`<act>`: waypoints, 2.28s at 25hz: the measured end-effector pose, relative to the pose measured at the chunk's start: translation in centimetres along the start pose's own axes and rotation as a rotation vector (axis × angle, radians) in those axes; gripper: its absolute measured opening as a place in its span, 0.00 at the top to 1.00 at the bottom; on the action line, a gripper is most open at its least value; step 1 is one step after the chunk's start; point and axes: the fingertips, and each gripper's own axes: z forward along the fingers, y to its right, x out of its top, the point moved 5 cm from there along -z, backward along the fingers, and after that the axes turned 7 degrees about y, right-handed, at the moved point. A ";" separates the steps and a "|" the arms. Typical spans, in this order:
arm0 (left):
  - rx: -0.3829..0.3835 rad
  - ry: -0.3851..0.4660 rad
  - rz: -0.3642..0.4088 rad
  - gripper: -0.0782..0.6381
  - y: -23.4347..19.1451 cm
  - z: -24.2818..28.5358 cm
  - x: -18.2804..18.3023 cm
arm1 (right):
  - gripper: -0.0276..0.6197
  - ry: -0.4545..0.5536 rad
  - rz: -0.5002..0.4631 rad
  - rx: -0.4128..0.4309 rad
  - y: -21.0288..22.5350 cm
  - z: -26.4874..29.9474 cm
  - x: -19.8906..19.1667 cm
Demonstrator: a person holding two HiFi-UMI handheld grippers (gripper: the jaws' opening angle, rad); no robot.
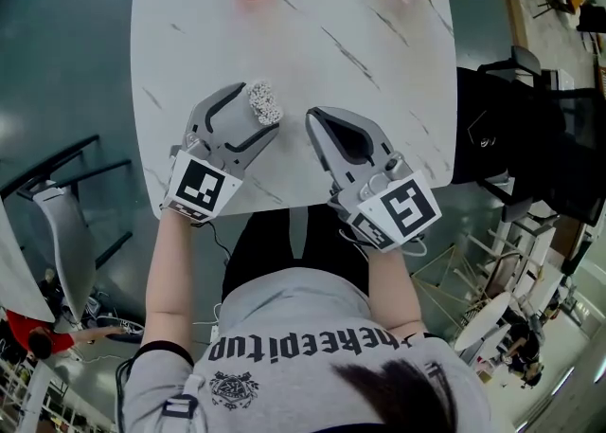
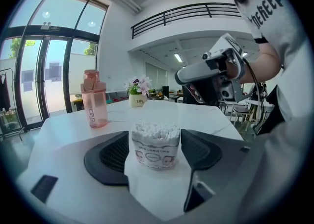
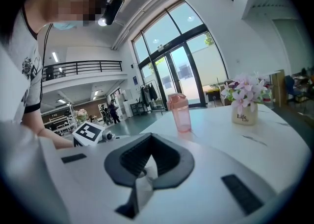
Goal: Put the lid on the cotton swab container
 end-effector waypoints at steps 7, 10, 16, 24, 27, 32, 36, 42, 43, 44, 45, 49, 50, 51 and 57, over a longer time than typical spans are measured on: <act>-0.001 -0.020 0.009 0.43 0.1 0.7 -0.9 | 0.94 -0.021 0.005 -0.011 0.4 -0.2 -1.0; 0.009 -0.021 0.015 0.43 0.2 0.7 -1.1 | 0.94 -0.027 0.006 -0.022 0.8 -0.3 -1.3; 0.023 -0.039 0.013 0.44 0.4 0.5 -1.3 | 0.94 -0.043 -0.001 -0.055 1.9 -0.6 -2.1; 0.014 -0.045 0.013 0.44 1.3 0.0 -1.3 | 0.94 -0.076 0.010 -0.090 3.3 -0.3 -3.8; 0.011 -0.043 0.013 0.44 1.6 0.0 -1.4 | 0.94 -0.095 0.015 -0.093 3.5 -0.1 -4.6; 0.010 -0.041 0.014 0.44 1.8 -0.1 -1.4 | 0.94 -0.109 0.021 -0.093 3.4 0.4 -5.5; 0.014 -0.041 0.013 0.44 1.8 -0.1 -1.4 | 0.94 -0.102 0.021 -0.066 2.8 0.9 -5.1; 0.014 -0.039 0.013 0.44 1.9 -0.2 -1.4 | 0.94 -0.106 0.006 -0.028 1.7 1.8 -4.8; 0.014 -0.038 0.012 0.44 1.9 -0.2 -1.4 | 0.94 -0.107 0.004 -0.022 1.6 1.9 -4.8; 0.014 -0.037 0.012 0.44 1.9 -0.2 -1.5 | 0.94 -0.107 0.003 -0.017 1.4 2.0 -4.7; 0.014 -0.037 0.012 0.44 1.9 -0.2 -1.5 | 0.94 -0.107 0.002 -0.011 1.3 2.1 -4.7; 0.015 -0.034 0.012 0.44 2.0 -0.3 -1.4 | 0.94 -0.103 -0.002 0.009 0.7 2.4 -4.4; 0.015 -0.034 0.012 0.44 2.0 -0.4 -1.4 | 0.94 -0.102 -0.003 0.014 0.5 2.4 -4.4; 0.015 -0.033 0.012 0.44 2.0 -0.4 -1.4 | 0.94 -0.102 -0.004 0.020 0.4 2.5 -4.3; 0.014 -0.033 0.011 0.44 2.0 -0.3 -1.4 | 0.94 -0.105 -0.016 0.052 -0.4 3.2 -4.0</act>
